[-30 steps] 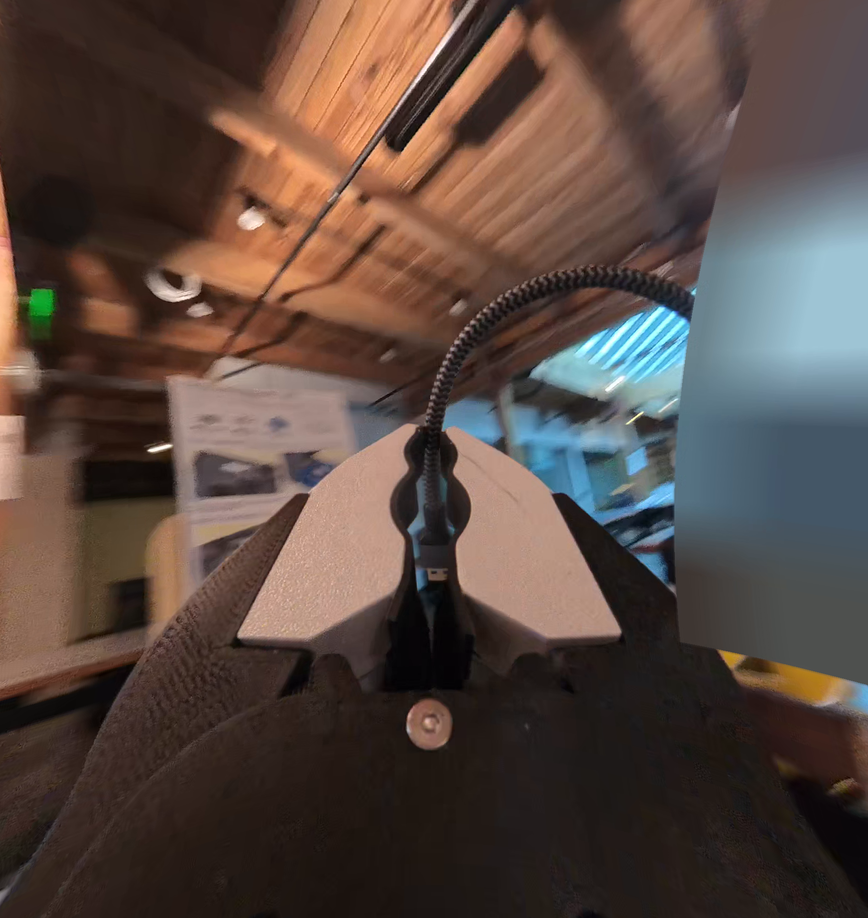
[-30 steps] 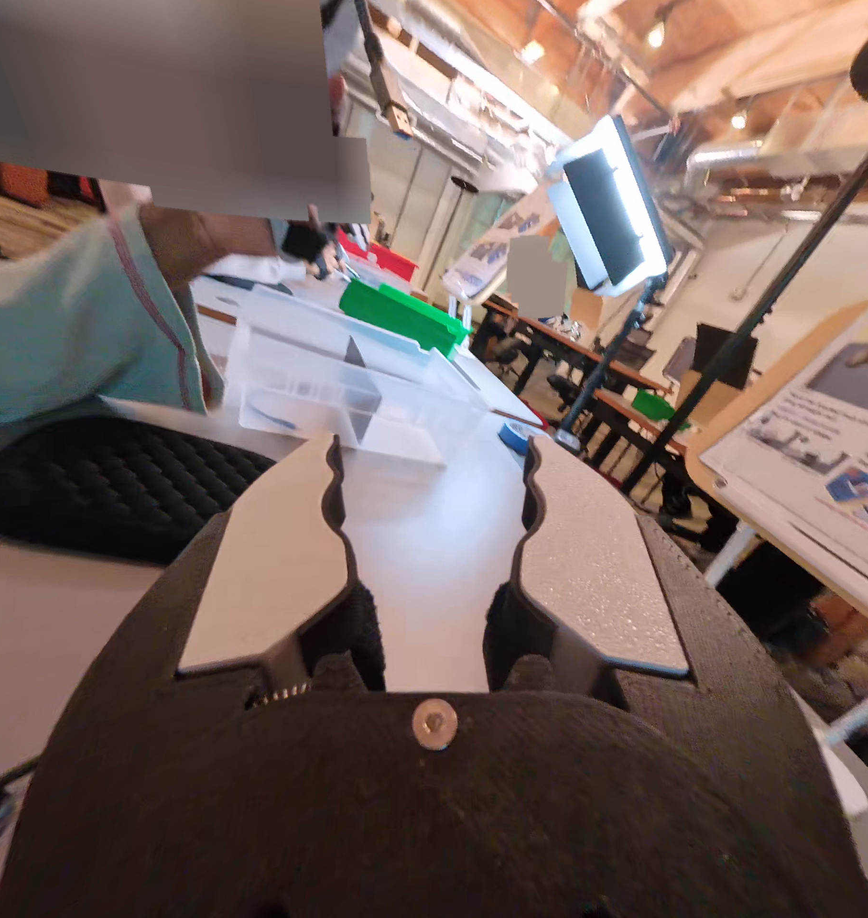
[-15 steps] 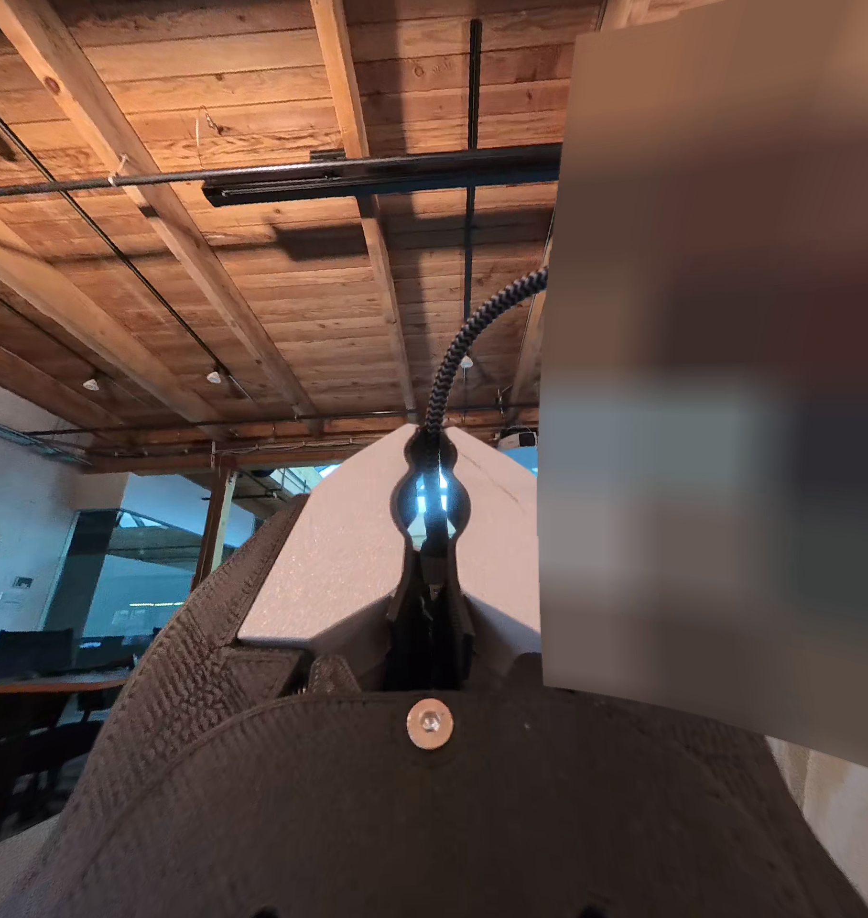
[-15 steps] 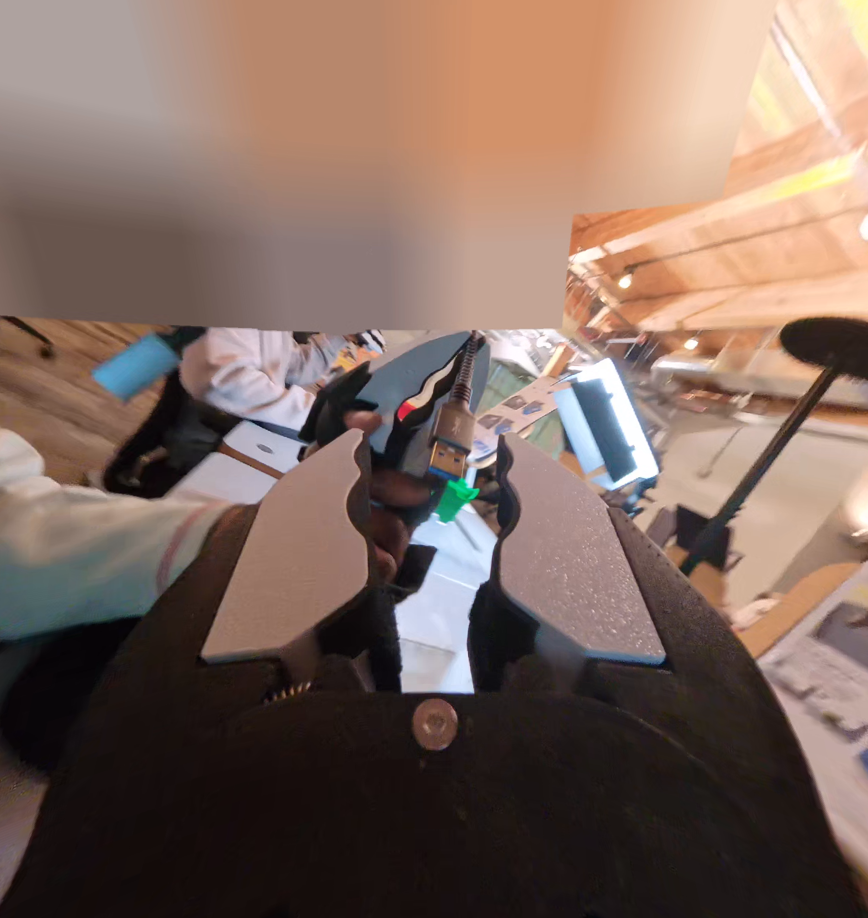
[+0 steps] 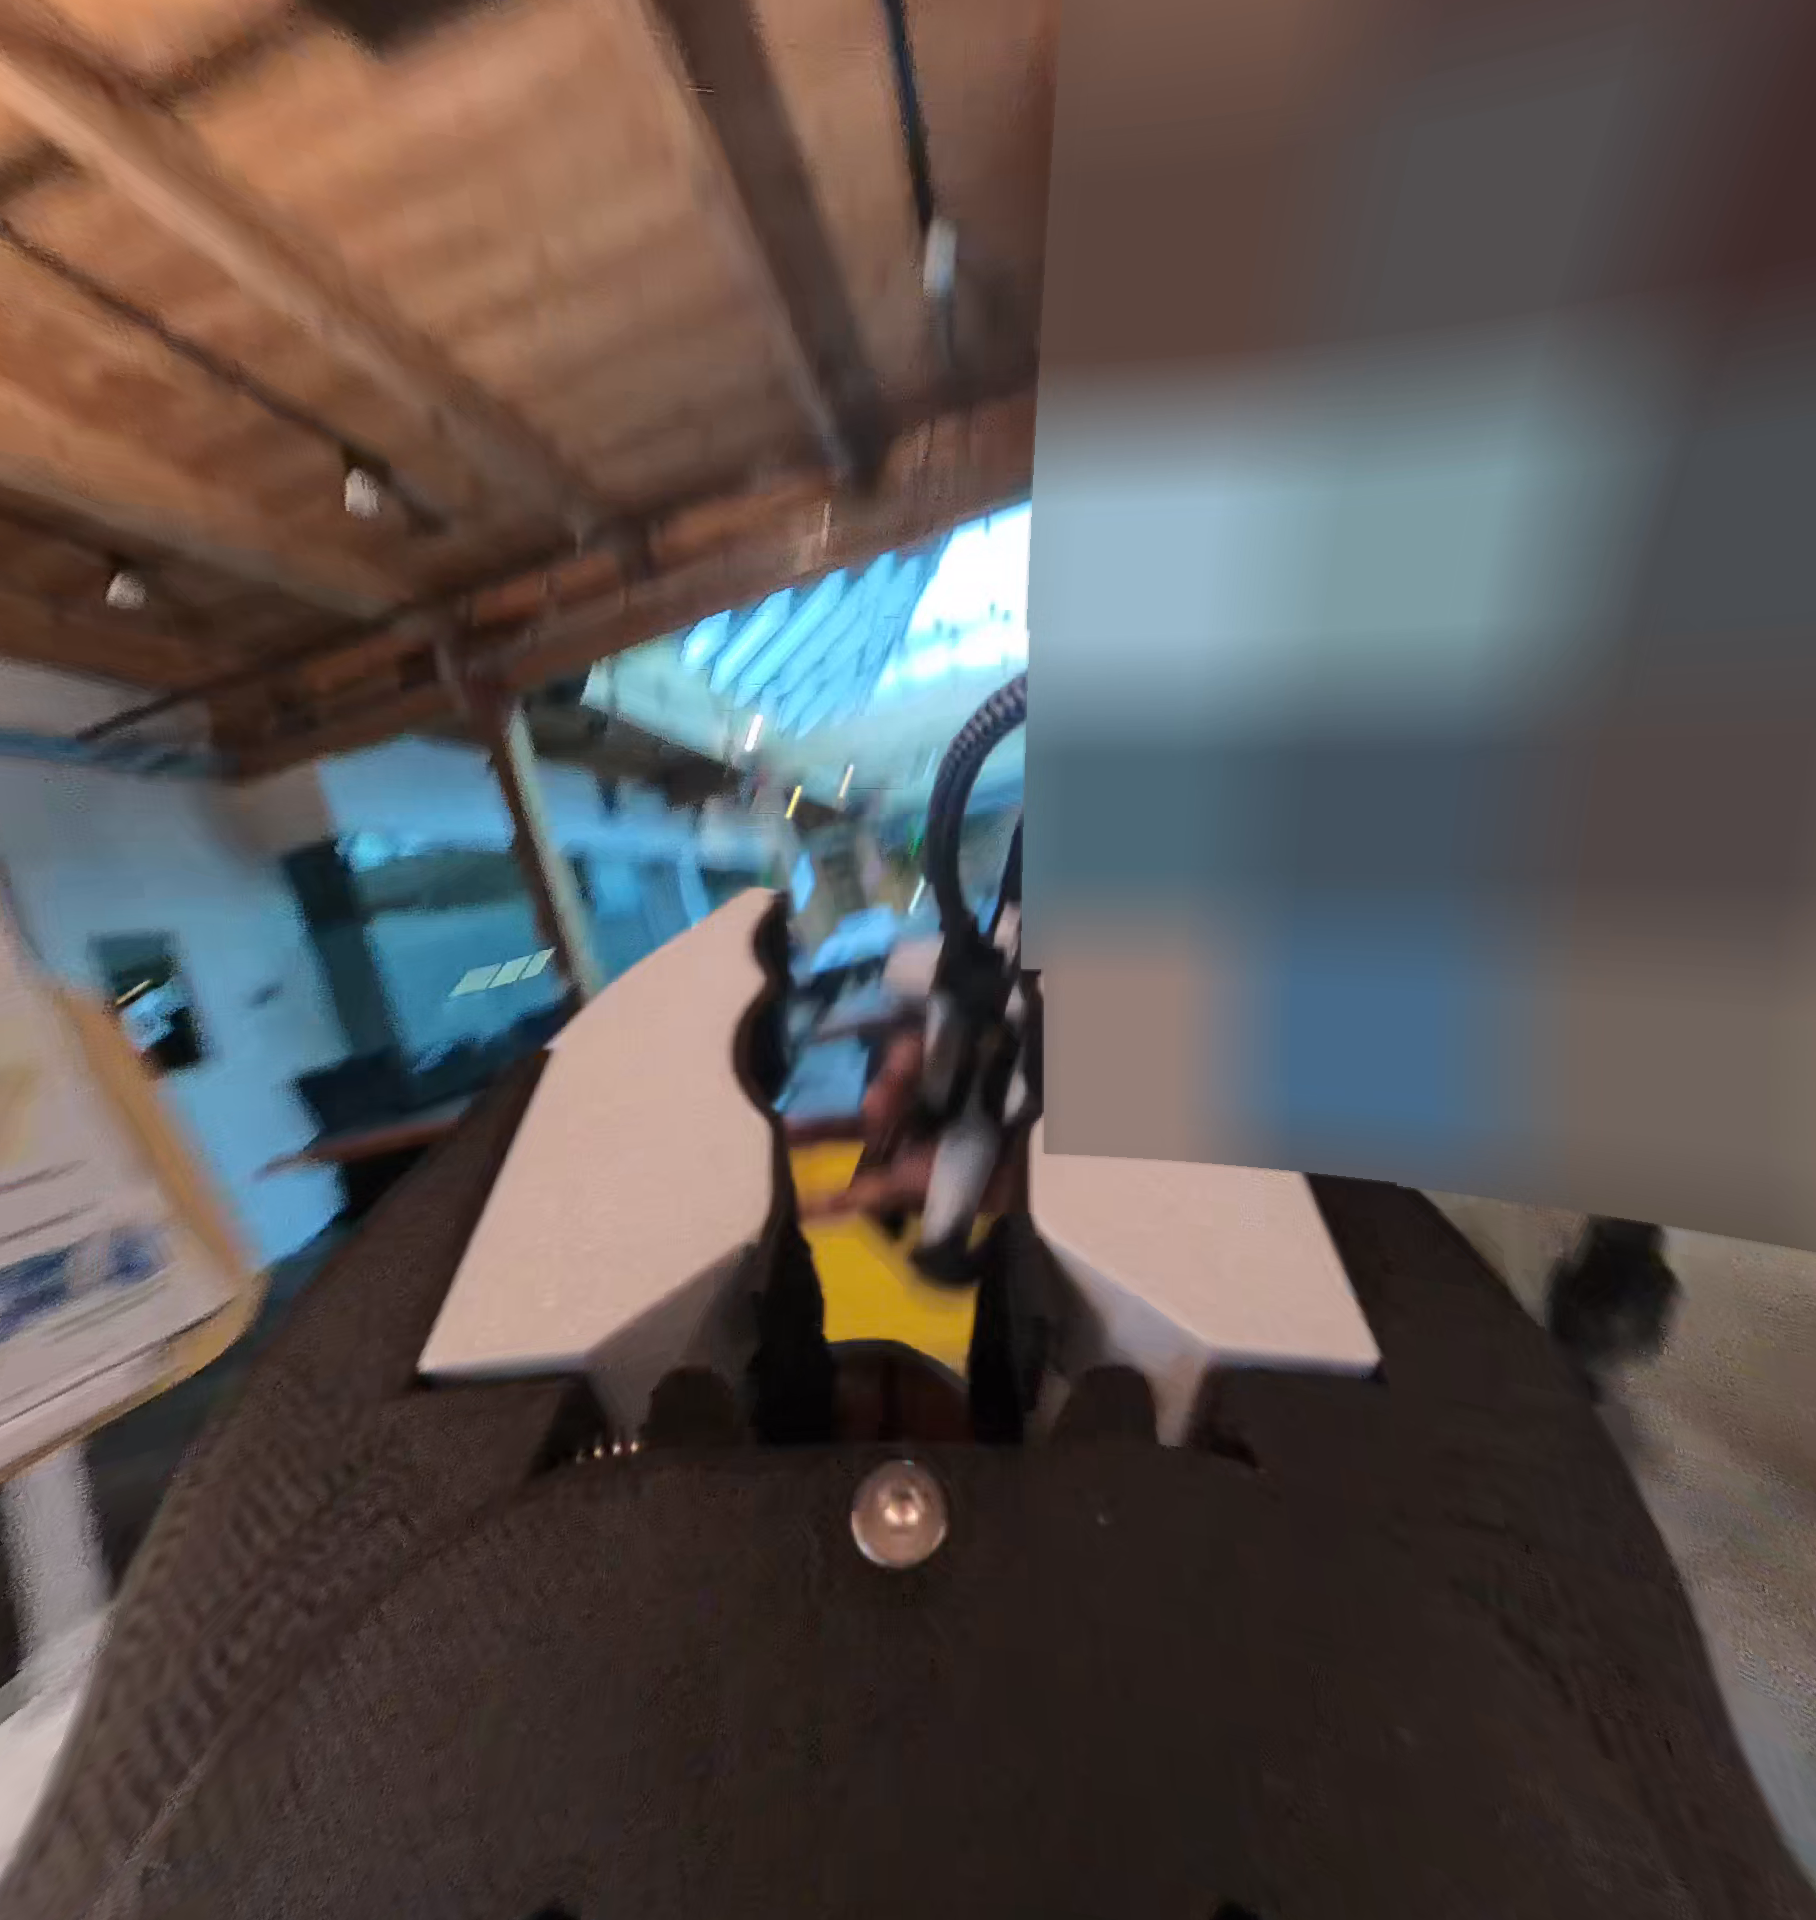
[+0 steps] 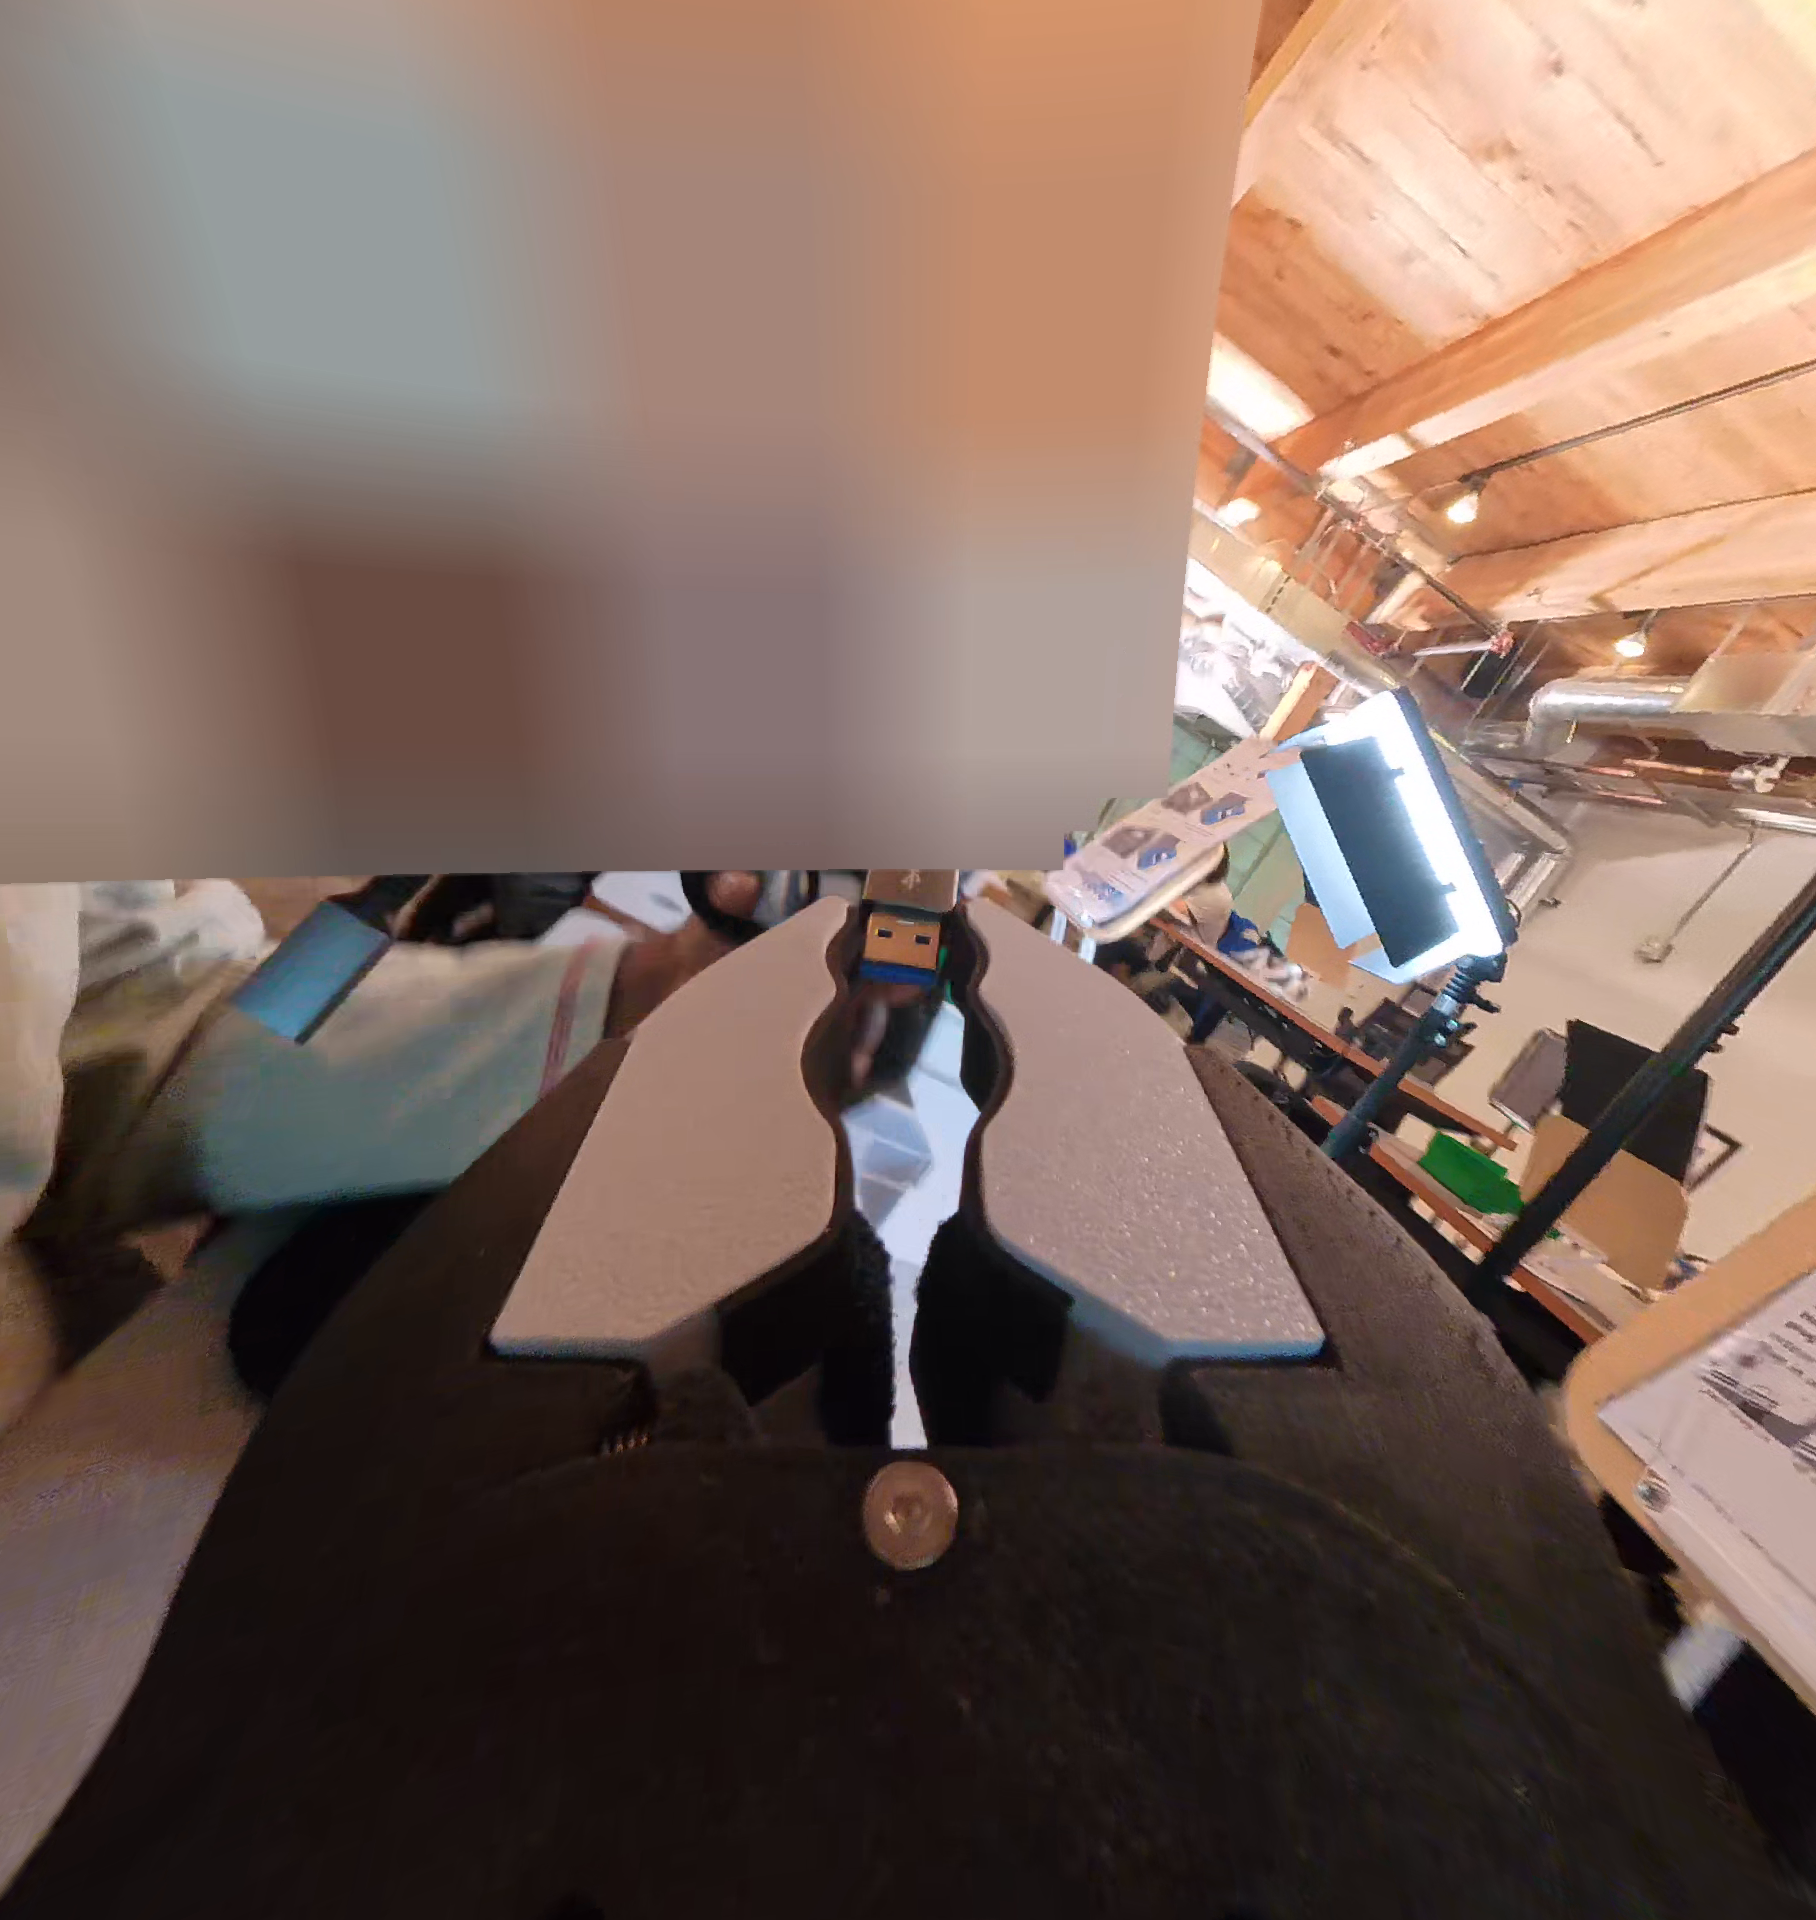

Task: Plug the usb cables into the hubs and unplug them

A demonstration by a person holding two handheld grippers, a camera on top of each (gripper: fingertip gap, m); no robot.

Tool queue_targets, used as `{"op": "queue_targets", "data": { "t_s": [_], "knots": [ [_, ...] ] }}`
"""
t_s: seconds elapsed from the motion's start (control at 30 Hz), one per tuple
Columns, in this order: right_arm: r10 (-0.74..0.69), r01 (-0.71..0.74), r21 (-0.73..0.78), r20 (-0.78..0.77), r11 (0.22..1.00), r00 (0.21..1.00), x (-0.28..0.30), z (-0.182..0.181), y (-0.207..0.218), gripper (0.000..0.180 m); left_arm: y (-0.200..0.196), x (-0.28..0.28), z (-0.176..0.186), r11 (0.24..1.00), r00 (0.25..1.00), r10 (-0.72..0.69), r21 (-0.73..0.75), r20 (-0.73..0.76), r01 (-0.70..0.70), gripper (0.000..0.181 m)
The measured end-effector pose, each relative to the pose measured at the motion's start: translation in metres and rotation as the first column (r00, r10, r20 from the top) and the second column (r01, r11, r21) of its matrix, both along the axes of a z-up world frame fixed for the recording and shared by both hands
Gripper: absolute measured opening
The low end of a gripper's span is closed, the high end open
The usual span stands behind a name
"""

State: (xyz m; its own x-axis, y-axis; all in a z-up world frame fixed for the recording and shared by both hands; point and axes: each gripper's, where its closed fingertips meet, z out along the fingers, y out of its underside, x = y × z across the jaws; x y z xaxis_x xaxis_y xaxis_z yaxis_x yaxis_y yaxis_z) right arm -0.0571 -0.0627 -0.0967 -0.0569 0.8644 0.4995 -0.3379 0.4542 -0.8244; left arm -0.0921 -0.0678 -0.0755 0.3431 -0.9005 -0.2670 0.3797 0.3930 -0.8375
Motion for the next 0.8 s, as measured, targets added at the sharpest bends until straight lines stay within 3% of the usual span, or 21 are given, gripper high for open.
{"op": "queue_targets", "data": {
  "t_s": [0.03,0.07,0.13,0.2,0.27,0.37,0.57,0.63,0.8],
  "knots": [
    [-0.032,0.03,0.04,0.04,0.999,0.999,0.002,-0.005,0.003,0.016,0.003,-0.012,-0.011,0.995,0.988,0.102,0.012,-0.116,-0.102,0.05],
    [-0.073,0.065,0.091,0.08,0.994,0.994,0.003,-0.012,0.007,0.017,0.006,-0.03,-0.019,0.977,0.957,0.214,0.042,-0.196,-0.21,0.054],
    [-0.141,0.114,0.17,0.158,0.979,0.977,0.002,-0.025,0.013,0.017,0.001,-0.074,-0.011,0.919,0.897,0.395,0.099,-0.201,-0.382,0.054],
    [-0.187,0.132,0.235,0.229,0.963,0.955,-0.002,-0.038,0.015,0.017,-0.018,-0.095,0.01,0.903,0.888,0.429,0.1,-0.168,-0.417,0.053],
    [-0.23,0.14,0.305,0.283,0.942,0.931,-0.007,-0.049,0.015,0.017,-0.032,-0.079,0.009,0.924,0.868,0.381,0.111,-0.319,-0.365,0.053],
    [-0.239,0.12,0.34,0.334,0.933,0.912,-0.014,-0.058,0.009,0.016,-0.02,-0.043,-0.02,0.894,0.649,0.44,0.234,-0.621,-0.382,0.054],
    [-0.212,0.097,0.33,0.333,0.939,0.919,-0.015,-0.062,0.005,0.016,0.008,0.006,-0.07,0.869,0.353,0.476,0.368,-0.806,-0.331,0.06],
    [-0.183,0.078,0.314,0.32,0.946,0.93,-0.014,-0.06,0.003,0.016,0.007,0.022,-0.086,0.891,0.368,0.448,0.37,-0.815,-0.264,0.059],
    [-0.179,0.07,0.332,0.31,0.941,0.934,-0.011,-0.058,-0.004,0.016,0.012,0.035,-0.093,0.88,0.44,0.474,0.416,-0.763,-0.229,0.026]
  ]
}}
